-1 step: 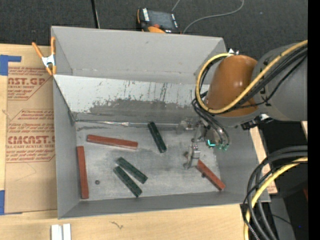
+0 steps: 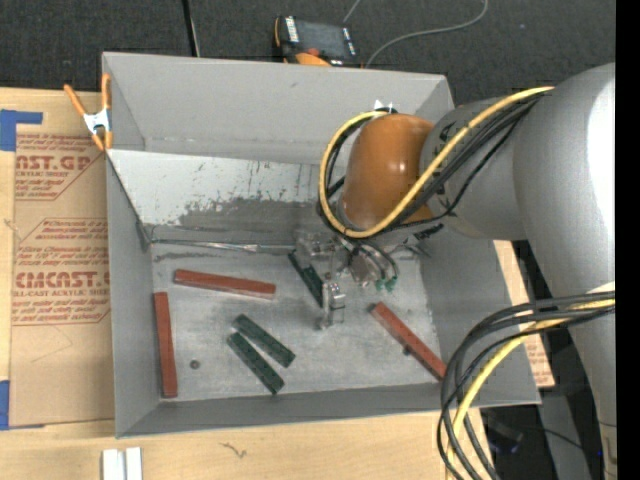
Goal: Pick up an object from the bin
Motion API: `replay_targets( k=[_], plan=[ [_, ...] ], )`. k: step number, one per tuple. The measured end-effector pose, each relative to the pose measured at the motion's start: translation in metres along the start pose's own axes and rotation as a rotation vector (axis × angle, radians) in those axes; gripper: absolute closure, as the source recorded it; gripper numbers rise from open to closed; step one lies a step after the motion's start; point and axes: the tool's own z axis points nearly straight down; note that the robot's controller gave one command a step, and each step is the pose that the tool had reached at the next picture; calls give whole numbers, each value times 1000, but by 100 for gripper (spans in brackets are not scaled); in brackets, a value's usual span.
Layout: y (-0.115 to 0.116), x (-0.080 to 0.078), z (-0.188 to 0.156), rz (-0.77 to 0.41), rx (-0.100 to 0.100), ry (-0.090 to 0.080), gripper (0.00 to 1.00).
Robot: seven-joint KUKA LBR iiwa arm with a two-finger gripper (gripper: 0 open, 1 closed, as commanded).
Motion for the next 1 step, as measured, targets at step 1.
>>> replay_targets(
  k=[1],
  plan=[
    [-7,13,-1,266,1,1,0]
  ],
)
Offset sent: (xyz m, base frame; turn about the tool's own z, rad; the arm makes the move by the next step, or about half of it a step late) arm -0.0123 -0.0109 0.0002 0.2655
